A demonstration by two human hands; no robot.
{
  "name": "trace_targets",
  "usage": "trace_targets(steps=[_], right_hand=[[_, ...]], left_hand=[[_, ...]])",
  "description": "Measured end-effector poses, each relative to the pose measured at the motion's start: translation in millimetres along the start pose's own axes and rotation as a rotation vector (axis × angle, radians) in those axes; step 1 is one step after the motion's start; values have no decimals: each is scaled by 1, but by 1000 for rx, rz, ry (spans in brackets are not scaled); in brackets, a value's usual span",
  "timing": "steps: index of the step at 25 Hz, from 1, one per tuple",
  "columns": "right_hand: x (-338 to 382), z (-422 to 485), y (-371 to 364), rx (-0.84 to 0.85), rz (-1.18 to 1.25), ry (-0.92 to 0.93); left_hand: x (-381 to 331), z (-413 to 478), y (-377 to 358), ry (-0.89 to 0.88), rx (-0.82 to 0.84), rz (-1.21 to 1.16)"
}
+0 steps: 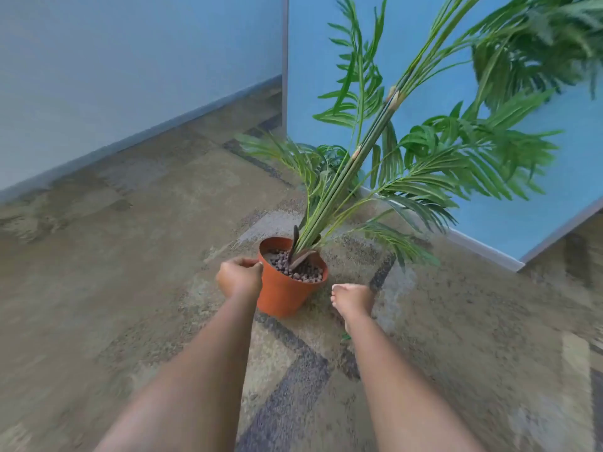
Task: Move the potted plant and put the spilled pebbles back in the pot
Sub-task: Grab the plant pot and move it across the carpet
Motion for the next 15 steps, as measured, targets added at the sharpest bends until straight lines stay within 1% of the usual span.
trace_targets(steps=[1,2,3,7,9,12,15], right_hand=[[-3,17,-14,12,60,6],[-3,23,-22,14,77,-1],[-2,38,-34,6,88,30],[-6,62,-56,-71,47,63],[-5,61,-59,-66,13,72],[0,57,-64,-58,-40,55],[5,56,-70,-44,60,0]], left_hand=[[7,7,-15,-1,-15,-23],[12,10,-24,17,-27,-36],[22,19,-39,9,-26,-53],[55,22,-66,22,-35,-6],[64,22,-68,29,-43,-11],[64,23,-73,88,13,-75],[62,28,-78,95,80,-93]])
Point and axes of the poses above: each hand's wrist, its own z-axis towards the middle knuckle, its own y-axis out of the back of the hand, x = y × z, the point moved 5 cm from there along z, towards the middle knuckle, and after that the axes turned 15 degrees about -y, right-handed, at the moved point
